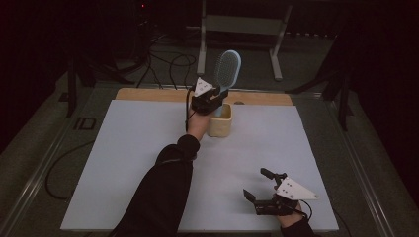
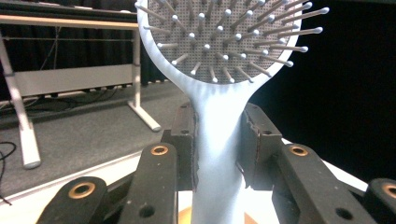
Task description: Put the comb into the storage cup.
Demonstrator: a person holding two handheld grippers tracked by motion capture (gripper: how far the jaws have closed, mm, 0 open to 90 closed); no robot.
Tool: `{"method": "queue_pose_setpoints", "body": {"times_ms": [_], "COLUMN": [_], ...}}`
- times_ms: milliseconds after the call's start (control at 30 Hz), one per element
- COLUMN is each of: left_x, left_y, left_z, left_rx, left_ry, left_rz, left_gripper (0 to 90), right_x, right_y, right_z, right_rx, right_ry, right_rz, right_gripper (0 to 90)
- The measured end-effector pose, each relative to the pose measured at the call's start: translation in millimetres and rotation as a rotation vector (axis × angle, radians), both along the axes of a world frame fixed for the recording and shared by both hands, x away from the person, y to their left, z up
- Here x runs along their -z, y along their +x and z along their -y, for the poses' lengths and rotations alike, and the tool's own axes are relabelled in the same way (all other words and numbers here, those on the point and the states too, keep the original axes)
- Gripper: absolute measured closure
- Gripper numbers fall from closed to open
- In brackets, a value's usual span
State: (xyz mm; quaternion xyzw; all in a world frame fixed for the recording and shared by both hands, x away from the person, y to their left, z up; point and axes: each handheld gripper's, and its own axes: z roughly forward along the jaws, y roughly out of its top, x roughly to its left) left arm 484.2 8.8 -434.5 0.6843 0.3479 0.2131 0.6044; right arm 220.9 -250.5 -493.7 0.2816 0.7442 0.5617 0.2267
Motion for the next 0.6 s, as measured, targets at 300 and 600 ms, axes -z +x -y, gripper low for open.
{"method": "queue_pose_setpoints", "body": {"times_ms": [300, 600], "left_x": [18.1, 27.2], "left_y": [-7.3, -14.9], "left_z": [1.6, -1.1], "left_rx": [0.006, 0.042], "left_ry": [0.006, 0.012], "left_rz": [0.02, 0.013], "left_gripper": [69.5, 45.9], "right_x": [0.6, 1.3], "right_y": [-0.2, 0.1], "right_z": [-0.3, -1.9], "right_rx": [-0.005, -0.012], "right_ry": [-0.002, -0.008], "right_rz": [-0.002, -0.004], "right_gripper": [8.9, 8.9]}}
